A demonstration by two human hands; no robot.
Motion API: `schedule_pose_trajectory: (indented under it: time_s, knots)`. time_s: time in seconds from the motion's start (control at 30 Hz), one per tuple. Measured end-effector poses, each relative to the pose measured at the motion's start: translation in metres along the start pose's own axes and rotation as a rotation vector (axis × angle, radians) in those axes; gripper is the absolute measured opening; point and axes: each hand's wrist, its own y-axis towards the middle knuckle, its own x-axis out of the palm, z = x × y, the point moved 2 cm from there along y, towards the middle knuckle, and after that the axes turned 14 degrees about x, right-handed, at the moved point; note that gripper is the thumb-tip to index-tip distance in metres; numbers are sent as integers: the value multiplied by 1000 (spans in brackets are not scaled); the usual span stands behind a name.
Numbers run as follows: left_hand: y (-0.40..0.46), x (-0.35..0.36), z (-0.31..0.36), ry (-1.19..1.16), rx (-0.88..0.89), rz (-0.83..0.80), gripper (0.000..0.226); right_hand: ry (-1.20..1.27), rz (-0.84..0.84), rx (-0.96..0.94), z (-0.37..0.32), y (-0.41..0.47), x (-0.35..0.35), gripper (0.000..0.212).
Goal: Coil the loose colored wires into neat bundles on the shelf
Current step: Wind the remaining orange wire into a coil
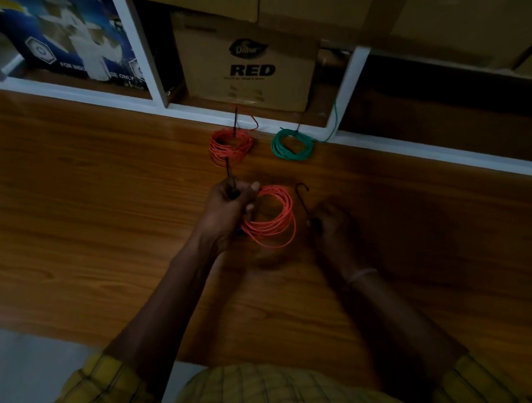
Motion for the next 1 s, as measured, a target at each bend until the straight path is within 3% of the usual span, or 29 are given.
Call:
schedule_pose_trajectory:
  time_s: [0.2, 0.37, 0.53, 0.67, 0.77, 1.0]
  knots:
    - [-9, 8, -8, -2, 1, 57, 18, 1, 4, 152, -4, 33, 3, 5]
    - [-18, 18, -5, 9, 35, 122, 16, -144, -40, 197, 0, 38, 7, 15]
    - [-28, 32, 0, 42, 78, 168, 18, 355, -181, 220, -6, 28, -56, 12]
    - [-32, 46, 1, 58, 88, 193, 16, 470, -309, 42, -28, 14, -117, 10]
    - [-31, 59, 1, 67, 81, 221, 15, 345, -338, -135, -33, 7, -132, 8]
    - [-29, 85, 3, 90, 108, 225, 16, 43, -140, -375, -34, 3, -120, 21]
